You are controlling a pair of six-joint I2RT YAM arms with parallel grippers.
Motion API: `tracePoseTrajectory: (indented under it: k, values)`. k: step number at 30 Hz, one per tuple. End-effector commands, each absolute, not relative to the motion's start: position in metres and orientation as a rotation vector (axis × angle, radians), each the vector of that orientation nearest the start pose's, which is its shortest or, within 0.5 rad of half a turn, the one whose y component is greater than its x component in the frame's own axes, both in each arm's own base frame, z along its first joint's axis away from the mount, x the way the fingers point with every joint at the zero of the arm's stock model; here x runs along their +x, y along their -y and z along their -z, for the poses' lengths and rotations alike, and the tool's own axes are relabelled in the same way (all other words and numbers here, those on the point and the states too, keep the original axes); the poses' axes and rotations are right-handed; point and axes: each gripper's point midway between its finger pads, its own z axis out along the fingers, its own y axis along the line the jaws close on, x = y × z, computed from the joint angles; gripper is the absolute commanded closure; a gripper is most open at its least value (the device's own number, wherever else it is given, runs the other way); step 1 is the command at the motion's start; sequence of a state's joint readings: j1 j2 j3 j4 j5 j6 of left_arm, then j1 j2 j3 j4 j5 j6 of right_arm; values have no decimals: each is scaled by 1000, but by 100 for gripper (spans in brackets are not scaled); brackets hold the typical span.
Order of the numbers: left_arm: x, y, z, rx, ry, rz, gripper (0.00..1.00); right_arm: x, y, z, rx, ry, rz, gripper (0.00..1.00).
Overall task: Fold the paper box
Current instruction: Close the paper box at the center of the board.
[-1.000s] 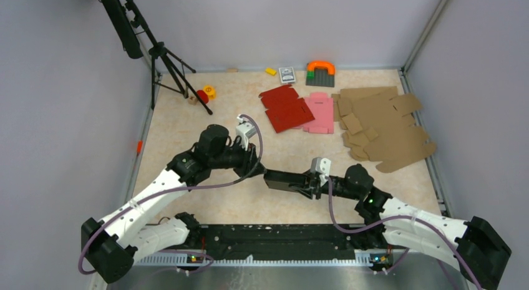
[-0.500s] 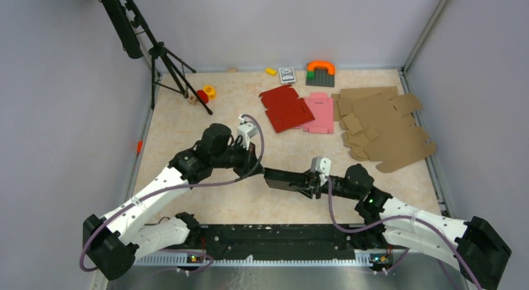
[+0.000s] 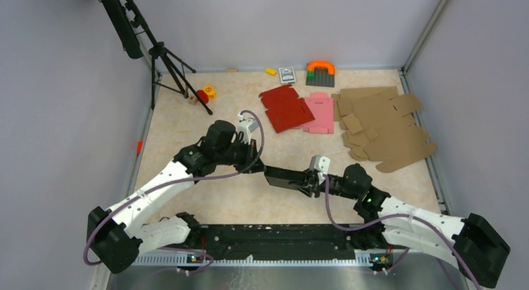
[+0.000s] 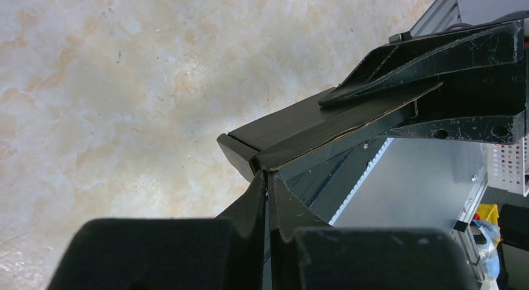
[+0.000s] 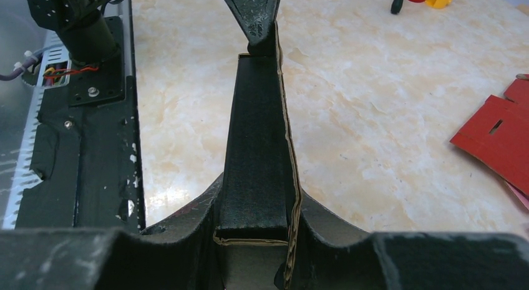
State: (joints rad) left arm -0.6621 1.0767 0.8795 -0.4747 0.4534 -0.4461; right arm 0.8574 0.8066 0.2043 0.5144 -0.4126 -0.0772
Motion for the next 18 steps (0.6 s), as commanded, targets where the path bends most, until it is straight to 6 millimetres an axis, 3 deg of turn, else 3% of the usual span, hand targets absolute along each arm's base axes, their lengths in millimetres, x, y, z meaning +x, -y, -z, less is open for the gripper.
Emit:
tracePoseTrajectory:
  k: [1,6,12,15,18]
  values:
    - [188,260,-191,480,-2316,1055,100,155,-286,-184,-1009,-1266,-932,100]
    - [200,252,-170,455,-2302,957,100,165,-290,-178,-957,-1226,-920,100]
    - [214,234,-131,395,-2320,790,100,181,-301,-162,-917,-1214,-891,100]
    - [217,229,-118,374,-2306,761,100,188,-306,-166,-864,-1154,-890,100]
    - [217,224,-104,359,-2324,725,100,190,-318,-156,-869,-1144,-904,100]
